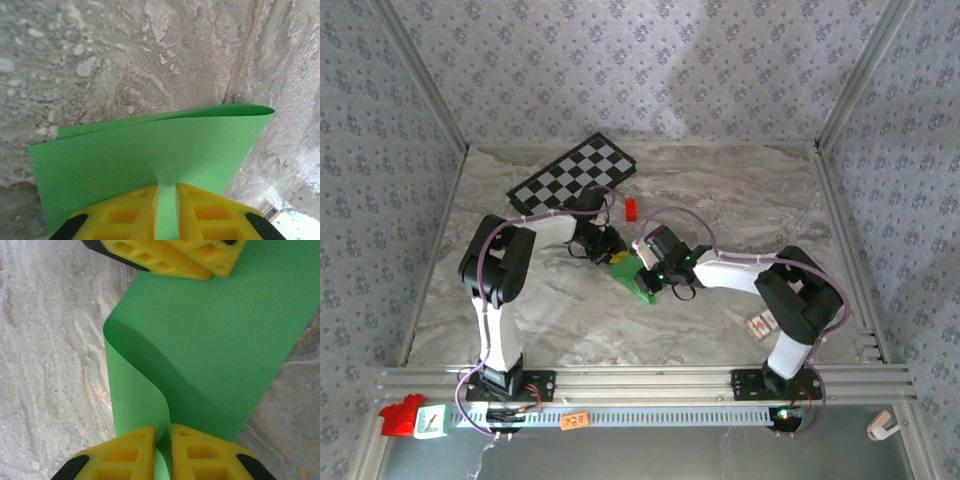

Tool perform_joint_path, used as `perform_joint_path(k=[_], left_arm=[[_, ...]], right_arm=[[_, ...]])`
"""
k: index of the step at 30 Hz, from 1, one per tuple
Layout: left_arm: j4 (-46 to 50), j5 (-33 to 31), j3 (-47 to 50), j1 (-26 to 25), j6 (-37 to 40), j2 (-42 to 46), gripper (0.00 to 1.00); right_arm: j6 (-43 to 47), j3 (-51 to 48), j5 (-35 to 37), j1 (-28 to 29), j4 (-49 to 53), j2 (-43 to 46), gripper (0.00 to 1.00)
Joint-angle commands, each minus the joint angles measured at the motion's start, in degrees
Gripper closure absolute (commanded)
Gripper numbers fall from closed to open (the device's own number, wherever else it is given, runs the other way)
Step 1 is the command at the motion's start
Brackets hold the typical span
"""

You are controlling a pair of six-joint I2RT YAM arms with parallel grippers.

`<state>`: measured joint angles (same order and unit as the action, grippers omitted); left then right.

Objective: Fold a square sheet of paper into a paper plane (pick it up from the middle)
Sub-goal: Third fold the triangle at the center of the table.

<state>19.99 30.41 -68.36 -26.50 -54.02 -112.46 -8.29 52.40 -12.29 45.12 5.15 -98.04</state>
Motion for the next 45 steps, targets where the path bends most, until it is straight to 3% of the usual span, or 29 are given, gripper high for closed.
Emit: perform_joint_path(k=[1,45], left_arm=[[2.9,-0.8,-1.0,-0.6,1.7,-2.4,0.83],[3.4,0.3,-2.2,-1.0,3.1,-3.4,0.87]], right_arm=[[-1.0,2.2,3.7,-0.1,2.6,-0.1,0.85],[-1.6,6.4,6.5,0.1,6.9,-5.6,0.85]])
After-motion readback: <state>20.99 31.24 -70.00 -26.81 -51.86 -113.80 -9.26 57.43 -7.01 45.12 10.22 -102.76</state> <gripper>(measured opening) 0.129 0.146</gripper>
